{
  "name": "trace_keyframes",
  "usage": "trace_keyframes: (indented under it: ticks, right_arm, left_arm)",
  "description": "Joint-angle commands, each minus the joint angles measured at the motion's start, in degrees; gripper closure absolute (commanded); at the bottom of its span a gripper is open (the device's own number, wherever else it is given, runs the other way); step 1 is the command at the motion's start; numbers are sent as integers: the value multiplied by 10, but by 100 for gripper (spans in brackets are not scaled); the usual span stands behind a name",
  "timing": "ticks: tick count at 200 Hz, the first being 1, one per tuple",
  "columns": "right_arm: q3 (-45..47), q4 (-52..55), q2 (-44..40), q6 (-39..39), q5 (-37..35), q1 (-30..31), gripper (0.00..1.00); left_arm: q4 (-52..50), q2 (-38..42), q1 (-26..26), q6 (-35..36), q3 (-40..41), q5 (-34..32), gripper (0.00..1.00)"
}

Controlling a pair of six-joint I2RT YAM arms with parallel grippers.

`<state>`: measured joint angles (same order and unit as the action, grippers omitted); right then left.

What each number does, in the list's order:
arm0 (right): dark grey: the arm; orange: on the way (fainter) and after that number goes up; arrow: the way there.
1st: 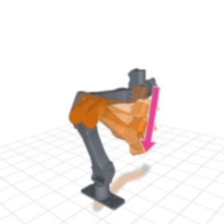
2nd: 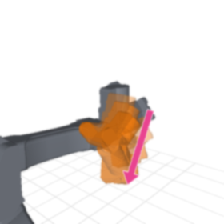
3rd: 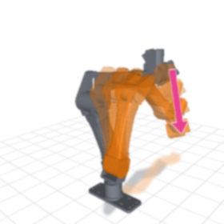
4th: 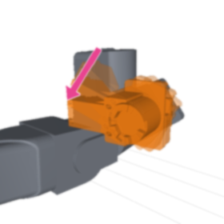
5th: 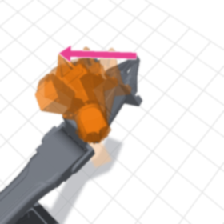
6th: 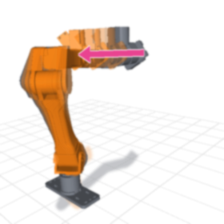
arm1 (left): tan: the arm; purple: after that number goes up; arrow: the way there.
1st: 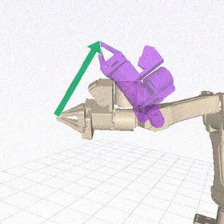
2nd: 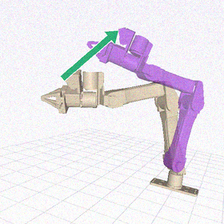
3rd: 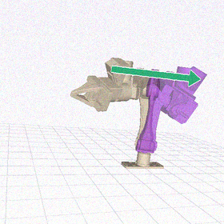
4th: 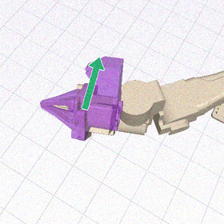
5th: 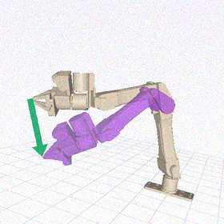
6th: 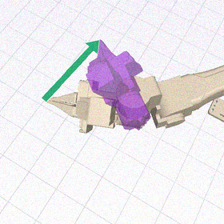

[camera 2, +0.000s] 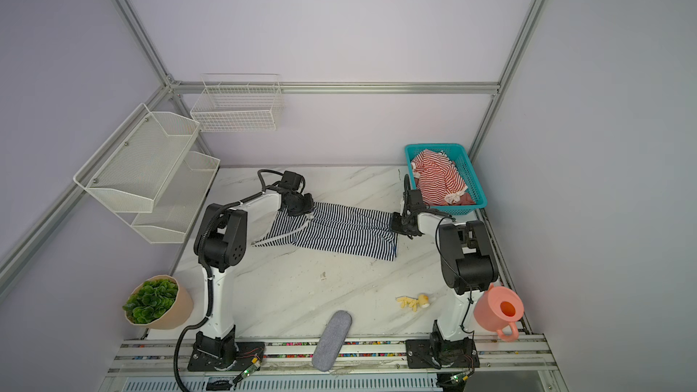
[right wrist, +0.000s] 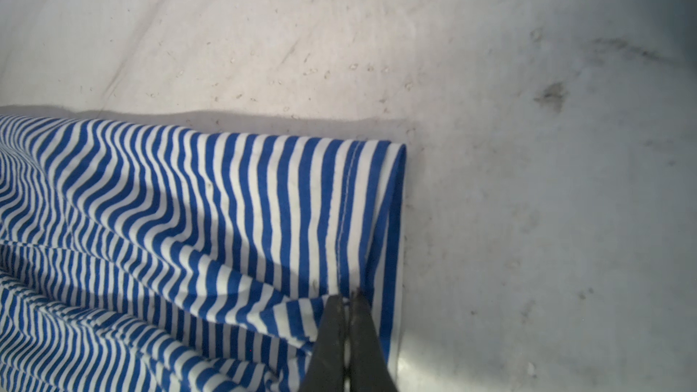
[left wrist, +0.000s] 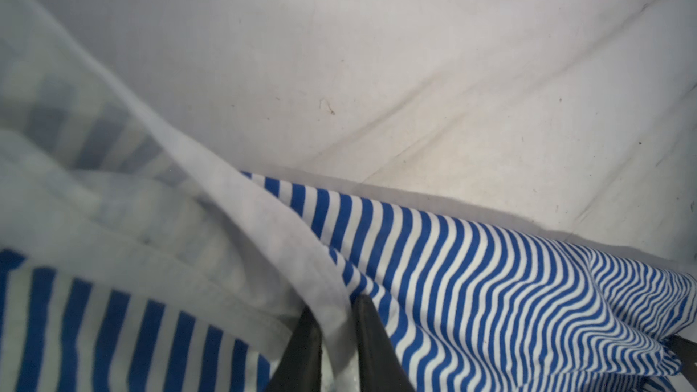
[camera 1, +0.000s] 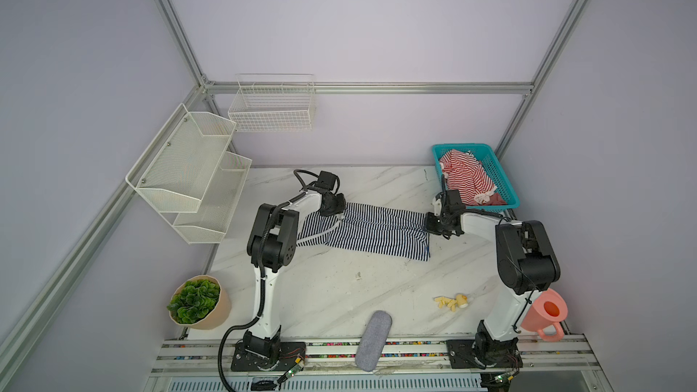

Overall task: Fold and stack tank tops
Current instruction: Smooth out the tank top at the center of the table.

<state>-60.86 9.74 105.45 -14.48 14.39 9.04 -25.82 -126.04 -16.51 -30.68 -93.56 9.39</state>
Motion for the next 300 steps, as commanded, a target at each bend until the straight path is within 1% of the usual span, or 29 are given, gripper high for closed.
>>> trace_keyframes:
  ticks: [1,39,64,122,147,168,188,210,216,232,240,260,273,282,300]
  right_arm:
    - [3,0,12,7,-4,-1,100]
    - [6,-2,15,7,-4,-1,100]
    - [9,-2,15,7,-4,-1,100]
    - [20,2,6,8,-12,-1,100]
    - [24,1,3,8,-14,-1,100]
    - [27,1,5,8,-14,-1,100]
    - [28,2,6,8,-14,-1,100]
    - [29,1,7,8,-15,-1,100]
    - [29,2,7,8,-15,-1,100]
    - [29,3,7,8,-15,-1,100]
    - [28,4,7,8,-15,-1,100]
    - [24,12,0,8,-15,-1,100]
    - [21,17,-13,8,-15,-1,91]
    - [18,21,-24,7,-16,-1,83]
    - [10,33,-50,8,-19,-1,75]
  left_arm:
    - [5,6,5,0,-22,-1,83]
    - [5,20,4,0,-12,-8,90]
    - [6,32,5,0,-1,-14,93]
    - [6,63,5,3,30,-24,95]
    - [9,73,5,2,45,-29,99]
    - [10,77,5,2,59,-29,99]
    - [10,82,5,-3,77,-27,95]
    - [16,87,5,-8,99,-21,89]
    - [17,89,5,-10,106,-19,85]
    - [26,94,5,-13,121,-19,79]
    - [26,97,6,-14,123,-22,72]
    - [24,113,7,-15,122,-34,60]
    - [20,129,9,-15,115,-41,57]
    - [16,142,9,-15,108,-48,54]
    - [8,171,9,-15,94,-53,51]
